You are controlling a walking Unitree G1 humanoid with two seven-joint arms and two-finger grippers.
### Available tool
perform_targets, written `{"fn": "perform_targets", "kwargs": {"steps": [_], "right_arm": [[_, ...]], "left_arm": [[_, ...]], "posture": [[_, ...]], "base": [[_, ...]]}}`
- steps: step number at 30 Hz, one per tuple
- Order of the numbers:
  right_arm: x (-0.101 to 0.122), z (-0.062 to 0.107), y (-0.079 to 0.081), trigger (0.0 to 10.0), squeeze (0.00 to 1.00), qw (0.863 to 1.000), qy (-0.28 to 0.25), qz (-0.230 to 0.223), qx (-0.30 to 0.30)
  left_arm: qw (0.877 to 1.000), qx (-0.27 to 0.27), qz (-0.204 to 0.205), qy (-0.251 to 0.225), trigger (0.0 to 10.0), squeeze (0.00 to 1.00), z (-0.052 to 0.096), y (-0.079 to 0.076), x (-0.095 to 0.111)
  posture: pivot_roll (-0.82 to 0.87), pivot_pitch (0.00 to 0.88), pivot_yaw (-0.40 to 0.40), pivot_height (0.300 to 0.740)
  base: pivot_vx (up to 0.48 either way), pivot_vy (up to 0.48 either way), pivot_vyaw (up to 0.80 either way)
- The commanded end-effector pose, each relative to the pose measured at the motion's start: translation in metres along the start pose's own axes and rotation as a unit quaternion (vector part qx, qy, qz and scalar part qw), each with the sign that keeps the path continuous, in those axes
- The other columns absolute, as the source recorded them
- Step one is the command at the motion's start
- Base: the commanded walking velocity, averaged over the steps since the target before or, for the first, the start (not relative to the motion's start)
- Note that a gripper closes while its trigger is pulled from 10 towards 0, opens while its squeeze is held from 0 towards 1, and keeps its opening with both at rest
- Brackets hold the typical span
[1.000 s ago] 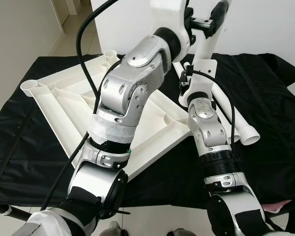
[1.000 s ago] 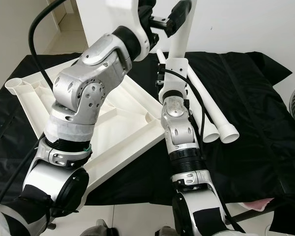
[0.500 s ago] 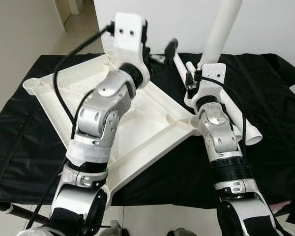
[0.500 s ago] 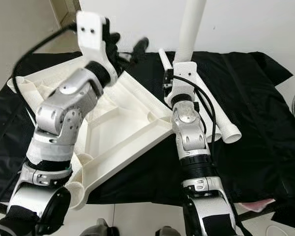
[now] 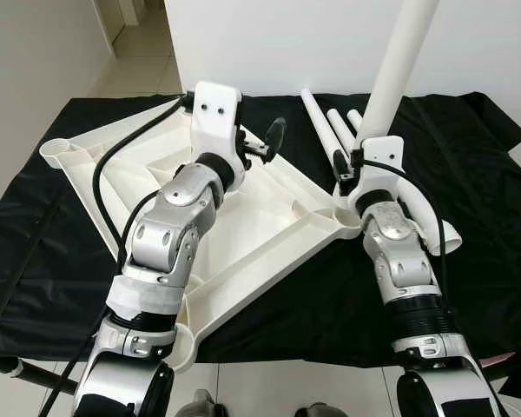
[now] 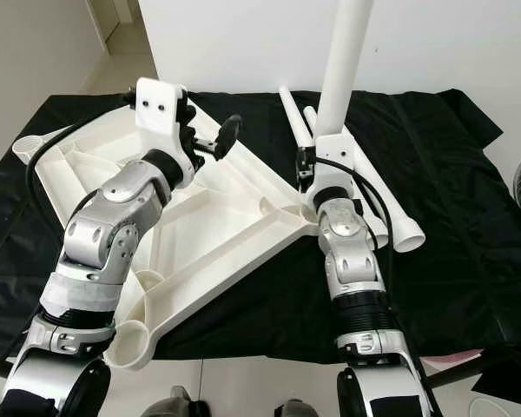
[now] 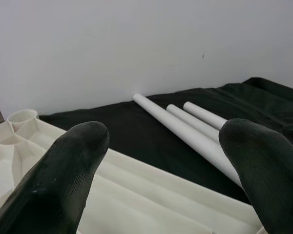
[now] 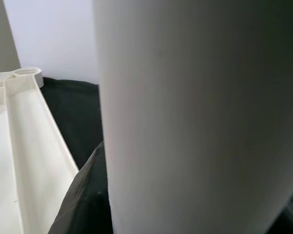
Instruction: Building children table
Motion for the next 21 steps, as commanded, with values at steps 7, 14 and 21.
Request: {"fn": "perform_targets", "kwargs": {"steps": [7, 14, 21], "right_arm": [[-0.004, 0.004, -0.004, 10.0, 0.00, 1.000, 0.000, 0.006, 0.007], [-0.012, 0.006, -0.005, 10.0, 0.00, 0.999, 0.012, 0.011, 0.028], [-0.018, 0.009, -0.006, 10.0, 0.00, 0.998, 0.020, 0.021, 0.048]], "left_arm": [[0.994, -0.096, -0.046, 0.006, 10.0, 0.00, 0.014, -0.026, -0.020], [0.987, -0.145, -0.060, 0.023, 10.0, 0.00, 0.020, -0.043, -0.033], [0.976, -0.197, -0.088, 0.037, 10.0, 0.00, 0.030, -0.055, -0.047]], "posture": [[-0.13, 0.051, 0.062, 0.740], [-0.13, 0.055, 0.065, 0.740], [-0.13, 0.061, 0.065, 0.740]], "base": [[0.000, 0.000, 0.00], [0.000, 0.000, 0.00], [0.000, 0.000, 0.00]]}}
Point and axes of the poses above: a point about 5 cm out from each wrist's last joint towards the gripper, its own z axis pointing back from the gripper into the wrist, its own x axis along the axis of the wrist's last joint, y = z × x, the point moved 1 cm from there along -z, pointing out of the wrist towards the gripper, and after that the axes turned 5 degrees about -z, right-handed, at the moved point
